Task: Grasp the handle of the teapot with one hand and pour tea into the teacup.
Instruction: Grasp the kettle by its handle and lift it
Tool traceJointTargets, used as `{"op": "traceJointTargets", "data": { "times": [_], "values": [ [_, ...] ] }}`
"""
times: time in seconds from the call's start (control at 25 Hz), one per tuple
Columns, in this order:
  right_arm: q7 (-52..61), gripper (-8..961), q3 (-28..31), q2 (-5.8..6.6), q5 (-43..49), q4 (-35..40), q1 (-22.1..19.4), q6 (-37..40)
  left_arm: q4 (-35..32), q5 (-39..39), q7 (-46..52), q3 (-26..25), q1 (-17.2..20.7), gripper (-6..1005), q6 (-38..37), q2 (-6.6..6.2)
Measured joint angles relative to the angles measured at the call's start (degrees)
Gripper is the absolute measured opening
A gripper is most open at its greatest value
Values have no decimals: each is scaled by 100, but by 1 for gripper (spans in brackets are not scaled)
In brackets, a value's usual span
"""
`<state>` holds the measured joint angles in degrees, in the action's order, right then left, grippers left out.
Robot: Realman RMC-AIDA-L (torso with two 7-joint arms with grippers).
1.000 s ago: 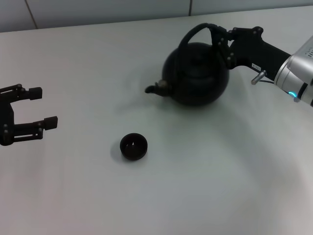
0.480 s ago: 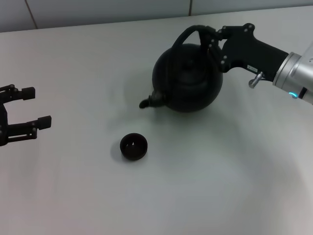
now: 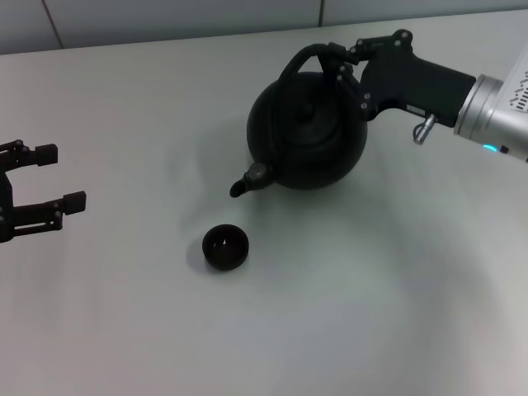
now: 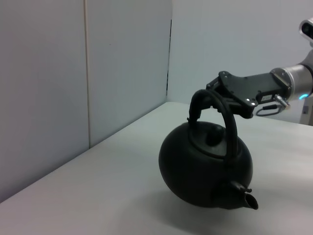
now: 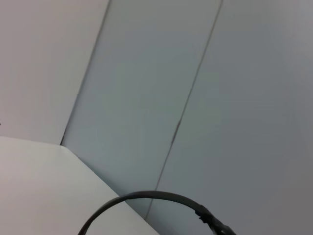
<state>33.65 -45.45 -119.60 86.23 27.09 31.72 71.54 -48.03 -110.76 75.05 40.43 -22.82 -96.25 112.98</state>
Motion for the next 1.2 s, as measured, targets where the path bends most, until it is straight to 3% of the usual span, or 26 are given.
{"op": "traceJointTargets", "data": {
  "times": [0.84,1.2],
  "values": [
    [338,62,-166,31,181,361,-28,7,-215,-42,1,87,64,817,-372,-12],
    [322,62,-471,19,376,602,-34,-150,-726,-87,61,88,267,817,-604,69]
  ]
}}
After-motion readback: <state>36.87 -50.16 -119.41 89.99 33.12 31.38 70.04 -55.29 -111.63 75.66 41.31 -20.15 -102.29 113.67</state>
